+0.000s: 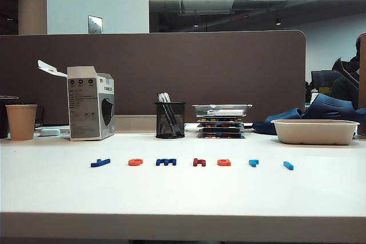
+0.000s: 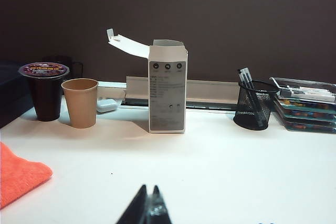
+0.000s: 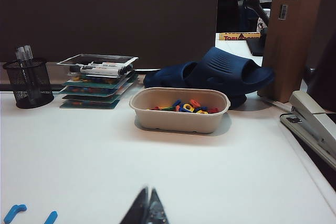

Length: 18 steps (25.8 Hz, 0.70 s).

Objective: Select the appropriate letters from the row of letter magnets placed on the table to arrange into the word "car".

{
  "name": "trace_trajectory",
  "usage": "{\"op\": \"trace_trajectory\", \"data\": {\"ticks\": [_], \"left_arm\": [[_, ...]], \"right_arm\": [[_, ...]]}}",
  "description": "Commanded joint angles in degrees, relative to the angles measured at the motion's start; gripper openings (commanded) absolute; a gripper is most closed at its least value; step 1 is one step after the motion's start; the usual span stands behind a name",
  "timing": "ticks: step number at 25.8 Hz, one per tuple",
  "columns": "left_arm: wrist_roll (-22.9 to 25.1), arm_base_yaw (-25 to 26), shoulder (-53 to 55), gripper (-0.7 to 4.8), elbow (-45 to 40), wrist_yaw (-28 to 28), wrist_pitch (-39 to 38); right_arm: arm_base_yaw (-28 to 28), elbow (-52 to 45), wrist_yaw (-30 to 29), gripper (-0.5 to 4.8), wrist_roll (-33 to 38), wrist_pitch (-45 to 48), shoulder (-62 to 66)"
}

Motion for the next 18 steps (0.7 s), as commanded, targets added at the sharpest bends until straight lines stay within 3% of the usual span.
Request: {"op": "trace_trajectory", "data": {"ticks": [1,18], "left_arm": [[-0.2,0.0,0.0,-0.05,0.2,0.3,0.5],[-0.2,0.0,0.0,-0.05,0.3,0.6,2.1]], "right_arm": [[0.0,-0.3,-0.1,-0.06,0.0,1.0,-0.4],[0.0,-0.3,-0.1,-0.06,0.0,1.0,-0.4]]}}
